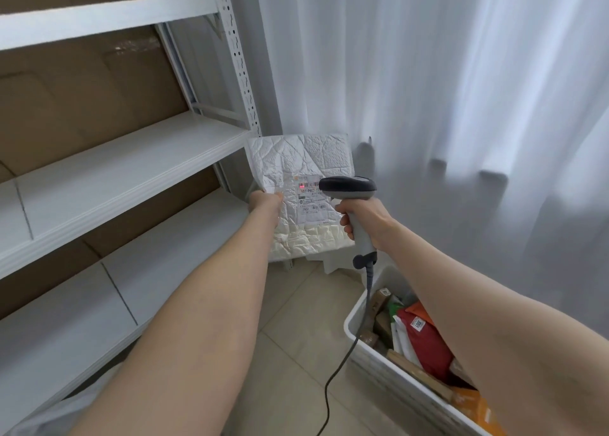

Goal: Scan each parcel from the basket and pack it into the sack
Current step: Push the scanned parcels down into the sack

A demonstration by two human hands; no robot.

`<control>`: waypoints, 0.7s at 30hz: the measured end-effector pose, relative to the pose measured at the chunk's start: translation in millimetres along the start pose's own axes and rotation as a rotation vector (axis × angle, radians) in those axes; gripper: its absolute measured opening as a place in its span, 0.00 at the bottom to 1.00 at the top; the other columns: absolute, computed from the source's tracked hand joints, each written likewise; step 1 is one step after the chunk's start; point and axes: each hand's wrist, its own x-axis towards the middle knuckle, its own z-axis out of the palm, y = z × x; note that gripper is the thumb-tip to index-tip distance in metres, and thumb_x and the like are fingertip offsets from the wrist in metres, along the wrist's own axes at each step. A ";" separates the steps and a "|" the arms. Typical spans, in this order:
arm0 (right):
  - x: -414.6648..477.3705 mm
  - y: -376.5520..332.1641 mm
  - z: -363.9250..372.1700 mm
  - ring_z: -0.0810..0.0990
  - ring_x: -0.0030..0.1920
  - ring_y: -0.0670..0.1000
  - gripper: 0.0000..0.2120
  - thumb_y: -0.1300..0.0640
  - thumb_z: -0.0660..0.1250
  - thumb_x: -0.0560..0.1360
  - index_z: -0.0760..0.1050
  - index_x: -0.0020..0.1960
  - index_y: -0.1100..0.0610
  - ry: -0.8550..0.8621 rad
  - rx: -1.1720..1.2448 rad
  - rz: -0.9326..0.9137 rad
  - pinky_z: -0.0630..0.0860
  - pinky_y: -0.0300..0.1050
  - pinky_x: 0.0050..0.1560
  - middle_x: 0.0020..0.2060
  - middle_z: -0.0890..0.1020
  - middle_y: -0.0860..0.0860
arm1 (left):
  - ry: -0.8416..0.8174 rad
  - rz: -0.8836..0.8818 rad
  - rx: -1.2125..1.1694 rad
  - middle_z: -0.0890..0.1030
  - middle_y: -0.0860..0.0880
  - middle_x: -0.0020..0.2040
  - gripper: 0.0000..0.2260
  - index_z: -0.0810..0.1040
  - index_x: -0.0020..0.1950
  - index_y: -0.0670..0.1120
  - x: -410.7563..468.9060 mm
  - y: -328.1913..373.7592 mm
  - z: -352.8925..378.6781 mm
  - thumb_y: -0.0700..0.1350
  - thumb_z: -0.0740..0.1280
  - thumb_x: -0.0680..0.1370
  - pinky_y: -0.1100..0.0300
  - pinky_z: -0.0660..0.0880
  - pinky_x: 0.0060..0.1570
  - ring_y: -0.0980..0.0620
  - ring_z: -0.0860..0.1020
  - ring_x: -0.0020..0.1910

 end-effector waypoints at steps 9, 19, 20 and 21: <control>-57.8 22.2 48.2 0.72 0.23 0.48 0.04 0.62 0.69 0.72 0.76 0.40 0.61 -0.079 -0.024 0.027 0.70 0.40 0.26 0.26 0.76 0.53 | 0.059 -0.020 -0.017 0.76 0.42 0.60 0.18 0.70 0.65 0.38 -37.2 -42.0 -80.3 0.41 0.67 0.77 0.57 0.69 0.47 0.47 0.73 0.48; -86.7 32.7 138.7 0.72 0.23 0.48 0.05 0.62 0.69 0.72 0.75 0.39 0.60 -0.166 -0.087 0.016 0.70 0.38 0.25 0.26 0.76 0.53 | 0.127 -0.033 -0.029 0.77 0.42 0.58 0.15 0.73 0.62 0.38 -26.4 -75.8 -178.0 0.41 0.67 0.77 0.56 0.69 0.46 0.46 0.74 0.48; -89.0 34.4 151.7 0.71 0.23 0.48 0.05 0.62 0.69 0.72 0.75 0.39 0.60 -0.173 -0.090 0.017 0.70 0.38 0.25 0.27 0.76 0.53 | 0.132 -0.040 -0.034 0.77 0.42 0.58 0.15 0.73 0.62 0.38 -22.6 -80.8 -190.6 0.41 0.67 0.77 0.56 0.69 0.46 0.46 0.73 0.48; -91.1 36.0 166.1 0.71 0.22 0.48 0.05 0.62 0.69 0.72 0.75 0.39 0.60 -0.179 -0.091 0.018 0.70 0.37 0.25 0.27 0.75 0.53 | 0.135 -0.046 -0.037 0.77 0.42 0.58 0.15 0.72 0.62 0.38 -18.2 -85.8 -204.0 0.41 0.67 0.77 0.56 0.69 0.46 0.47 0.72 0.47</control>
